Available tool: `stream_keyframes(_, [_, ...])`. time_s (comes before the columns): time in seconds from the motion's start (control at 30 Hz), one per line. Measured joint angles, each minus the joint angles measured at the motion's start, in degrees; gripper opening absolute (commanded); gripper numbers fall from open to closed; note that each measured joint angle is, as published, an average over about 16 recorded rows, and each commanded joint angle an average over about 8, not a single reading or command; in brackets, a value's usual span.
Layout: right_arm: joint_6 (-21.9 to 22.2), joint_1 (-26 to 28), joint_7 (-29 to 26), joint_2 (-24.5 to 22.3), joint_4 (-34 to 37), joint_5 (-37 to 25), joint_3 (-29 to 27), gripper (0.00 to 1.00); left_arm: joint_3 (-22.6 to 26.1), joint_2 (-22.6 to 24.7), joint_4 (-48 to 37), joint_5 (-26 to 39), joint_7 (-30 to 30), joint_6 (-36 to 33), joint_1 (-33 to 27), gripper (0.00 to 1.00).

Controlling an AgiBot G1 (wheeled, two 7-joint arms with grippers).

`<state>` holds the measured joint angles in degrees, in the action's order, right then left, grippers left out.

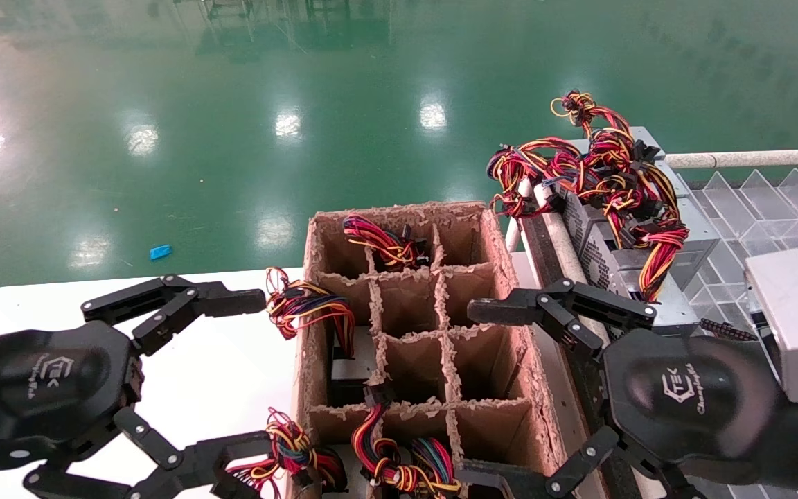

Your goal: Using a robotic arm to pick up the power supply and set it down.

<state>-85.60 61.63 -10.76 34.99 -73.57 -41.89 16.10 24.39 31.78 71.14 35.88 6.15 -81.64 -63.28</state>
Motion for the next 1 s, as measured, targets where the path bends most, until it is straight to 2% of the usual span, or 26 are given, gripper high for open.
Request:
stream_keyframes(0.33, [-0.01,0.00,0.00,0.00,0.00,0.00,0.00,1.00,0.00,0.00,0.00,0.00,0.00,0.00,0.00,1.00])
stream_keyframes(0.37, [-0.01,0.00,0.00,0.00,0.00,0.00,0.00,1.00,0.00,0.00,0.00,0.00,0.00,0.00,0.00,0.94])
stream_keyframes(0.6, [1.51,0.18,0.31,0.47,0.50,-0.72,-0.07,1.00,0.00,0.00,0.00,0.00,0.00,0.00,0.00,0.06])
stream_keyframes(0.63, [2.11,0.29,0.40,0.73,0.70,-1.02,-0.05,1.00,0.00,0.00,0.00,0.00,0.00,0.00,0.00,0.00])
stream_keyframes(0.83, [7.46,2.31,1.64,3.88,2.78,-5.12,0.92,1.00,0.00,0.00,0.00,0.00,0.00,0.00,0.00,0.00])
stream_keyframes(1.0, [13.62,5.55,4.12,8.78,6.08,-11.28,2.97,1.00,0.00,0.00,0.00,0.00,0.00,0.00,0.00,0.00])
